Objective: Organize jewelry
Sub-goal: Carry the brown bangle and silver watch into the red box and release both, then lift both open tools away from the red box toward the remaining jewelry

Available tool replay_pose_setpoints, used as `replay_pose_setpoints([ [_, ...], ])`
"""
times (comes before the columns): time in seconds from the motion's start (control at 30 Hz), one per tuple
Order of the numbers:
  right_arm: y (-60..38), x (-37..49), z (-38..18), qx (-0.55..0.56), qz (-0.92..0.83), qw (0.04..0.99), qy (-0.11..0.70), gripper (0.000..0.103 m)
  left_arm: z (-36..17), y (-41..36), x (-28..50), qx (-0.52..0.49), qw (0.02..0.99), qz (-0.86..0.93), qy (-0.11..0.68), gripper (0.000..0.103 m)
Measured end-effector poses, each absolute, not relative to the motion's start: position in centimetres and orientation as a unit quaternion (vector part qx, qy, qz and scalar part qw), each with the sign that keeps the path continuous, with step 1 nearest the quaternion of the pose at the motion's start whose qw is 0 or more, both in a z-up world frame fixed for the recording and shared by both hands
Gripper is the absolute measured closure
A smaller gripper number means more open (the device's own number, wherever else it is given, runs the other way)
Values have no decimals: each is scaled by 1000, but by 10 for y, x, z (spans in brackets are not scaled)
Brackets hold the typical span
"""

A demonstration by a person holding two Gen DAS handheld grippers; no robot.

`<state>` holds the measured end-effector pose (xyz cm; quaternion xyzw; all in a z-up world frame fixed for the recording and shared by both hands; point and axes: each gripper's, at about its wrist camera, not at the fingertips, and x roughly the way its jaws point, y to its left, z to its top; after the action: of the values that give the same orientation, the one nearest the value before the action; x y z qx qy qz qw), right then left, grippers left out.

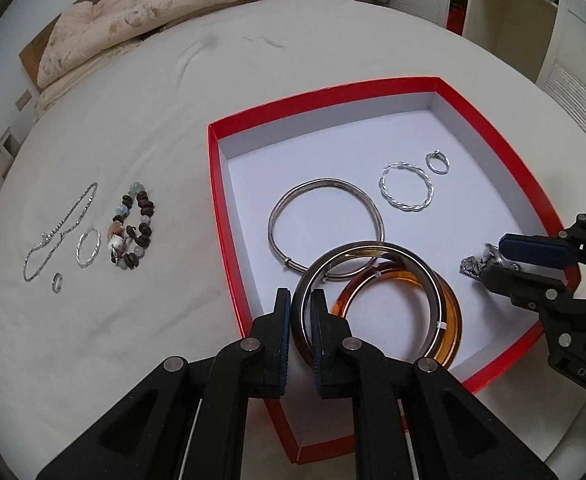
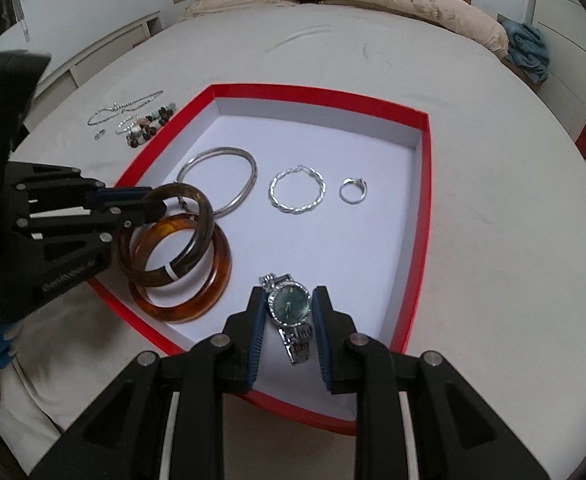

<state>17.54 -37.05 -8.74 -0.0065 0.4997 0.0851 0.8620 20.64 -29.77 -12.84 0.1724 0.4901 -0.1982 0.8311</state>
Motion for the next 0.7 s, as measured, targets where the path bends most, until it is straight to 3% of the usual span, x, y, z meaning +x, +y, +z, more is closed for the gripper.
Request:
replay_pose_setpoints([
  [0.1,-374,171,-83,0,76,861,503,79,-123,-298,206,165,829,-206,493,89],
  [0.17,-375,167,-79,-3,68,862,502,72,-118,-298,201,162,830,-210,490,82],
  [0.23,-375,163,-73,1,62,864,500,71,-110,-296,197,160,836,-206,483,73],
  [0.43,-377,139,-39,13,43,876,480,71,-69,-282,181,142,851,-201,465,70],
  [0.7,-362,92,21,34,34,901,431,71,-4,-240,130,124,880,-180,421,55],
])
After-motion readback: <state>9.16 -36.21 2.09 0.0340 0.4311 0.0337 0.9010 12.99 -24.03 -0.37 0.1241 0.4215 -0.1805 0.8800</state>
